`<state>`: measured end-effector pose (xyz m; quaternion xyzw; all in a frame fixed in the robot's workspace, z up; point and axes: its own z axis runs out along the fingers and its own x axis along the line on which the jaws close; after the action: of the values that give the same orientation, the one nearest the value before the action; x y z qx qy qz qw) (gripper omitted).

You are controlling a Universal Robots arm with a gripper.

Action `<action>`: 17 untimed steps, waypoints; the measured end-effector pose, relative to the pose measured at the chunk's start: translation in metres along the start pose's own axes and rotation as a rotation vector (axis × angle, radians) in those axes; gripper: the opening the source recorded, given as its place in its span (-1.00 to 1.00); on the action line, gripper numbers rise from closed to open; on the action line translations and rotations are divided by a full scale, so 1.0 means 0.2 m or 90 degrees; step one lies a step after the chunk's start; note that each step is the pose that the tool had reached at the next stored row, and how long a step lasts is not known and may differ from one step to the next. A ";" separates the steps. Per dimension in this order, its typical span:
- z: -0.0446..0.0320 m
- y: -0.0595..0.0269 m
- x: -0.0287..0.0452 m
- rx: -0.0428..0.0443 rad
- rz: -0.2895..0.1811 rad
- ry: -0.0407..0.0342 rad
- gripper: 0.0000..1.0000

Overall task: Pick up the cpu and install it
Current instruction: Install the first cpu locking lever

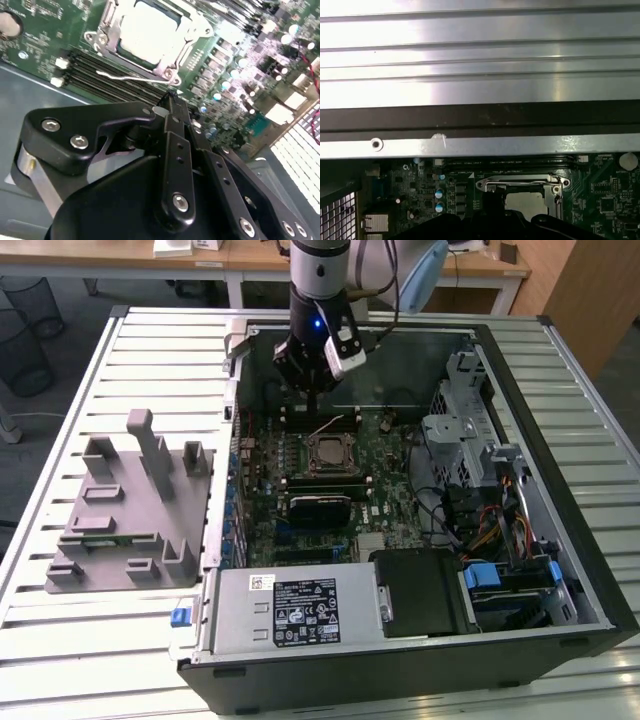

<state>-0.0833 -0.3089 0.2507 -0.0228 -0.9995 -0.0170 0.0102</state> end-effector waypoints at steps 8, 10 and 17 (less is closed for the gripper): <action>0.010 -0.007 -0.002 -0.0126 -0.018 -0.0018 -0.79; 0.012 -0.007 -0.003 -0.0124 -0.033 -0.0099 -0.79; 0.038 -0.006 -0.035 -0.0127 -0.044 -0.0230 -0.79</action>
<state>-0.0765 -0.3101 0.2429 0.0110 -0.9995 -0.0269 -0.0086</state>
